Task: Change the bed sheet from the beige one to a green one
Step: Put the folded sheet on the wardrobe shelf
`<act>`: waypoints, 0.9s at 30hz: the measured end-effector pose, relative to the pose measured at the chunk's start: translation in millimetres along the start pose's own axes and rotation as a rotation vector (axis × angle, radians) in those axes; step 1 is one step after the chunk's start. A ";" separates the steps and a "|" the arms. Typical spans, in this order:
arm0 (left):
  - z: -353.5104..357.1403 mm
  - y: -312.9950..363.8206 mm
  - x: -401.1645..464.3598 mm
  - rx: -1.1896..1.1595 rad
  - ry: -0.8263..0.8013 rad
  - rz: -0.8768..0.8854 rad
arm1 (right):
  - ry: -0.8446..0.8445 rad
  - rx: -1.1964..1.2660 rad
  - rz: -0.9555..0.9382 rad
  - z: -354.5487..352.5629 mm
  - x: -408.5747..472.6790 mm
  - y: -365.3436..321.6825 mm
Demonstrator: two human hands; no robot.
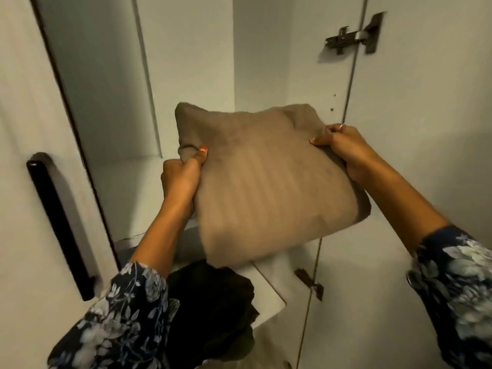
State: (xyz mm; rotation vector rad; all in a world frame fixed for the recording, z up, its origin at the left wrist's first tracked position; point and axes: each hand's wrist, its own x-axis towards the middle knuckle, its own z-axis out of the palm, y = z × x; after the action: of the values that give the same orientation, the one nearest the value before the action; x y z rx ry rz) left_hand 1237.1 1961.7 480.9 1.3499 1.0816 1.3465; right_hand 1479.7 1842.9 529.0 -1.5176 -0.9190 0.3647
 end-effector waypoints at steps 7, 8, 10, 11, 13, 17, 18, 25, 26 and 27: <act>0.1 23.0 90.3 -0.041 0.262 0.008 | -0.294 -0.002 -0.100 75.0 142.8 -27.3; 0.5 24.6 102.9 -0.033 0.276 -0.019 | -0.321 -0.007 -0.097 87.3 160.5 -25.2; 2.7 24.5 126.3 -0.034 0.282 -0.084 | -0.376 -0.036 -0.081 112.4 191.8 -16.3; 4.7 23.0 135.4 -0.024 0.277 -0.122 | -0.410 -0.071 -0.070 123.2 205.9 -9.6; 8.7 21.0 145.0 0.077 0.213 -0.252 | -0.538 -0.169 -0.050 144.2 227.7 7.4; 14.3 9.2 157.6 0.442 0.042 -0.398 | -0.880 -0.640 -0.119 176.3 235.0 42.0; 15.7 6.2 160.1 0.486 -0.003 -0.403 | -0.922 -0.717 -0.123 181.6 233.4 49.7; 21.1 -14.5 170.2 0.752 -0.183 -0.504 | -0.883 -0.771 -0.163 196.9 235.1 88.2; 21.3 -16.9 168.7 0.779 -0.200 -0.514 | -0.855 -0.764 -0.163 197.6 234.2 92.0; 21.1 -17.8 166.1 0.795 -0.210 -0.514 | -0.810 -0.747 -0.179 197.5 231.4 95.4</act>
State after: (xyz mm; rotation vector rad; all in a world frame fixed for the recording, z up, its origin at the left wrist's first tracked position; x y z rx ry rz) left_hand 1261.5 2127.5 496.5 1.5508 1.7570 0.3775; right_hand 1518.7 2153.4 467.8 -1.9628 -1.9765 0.5573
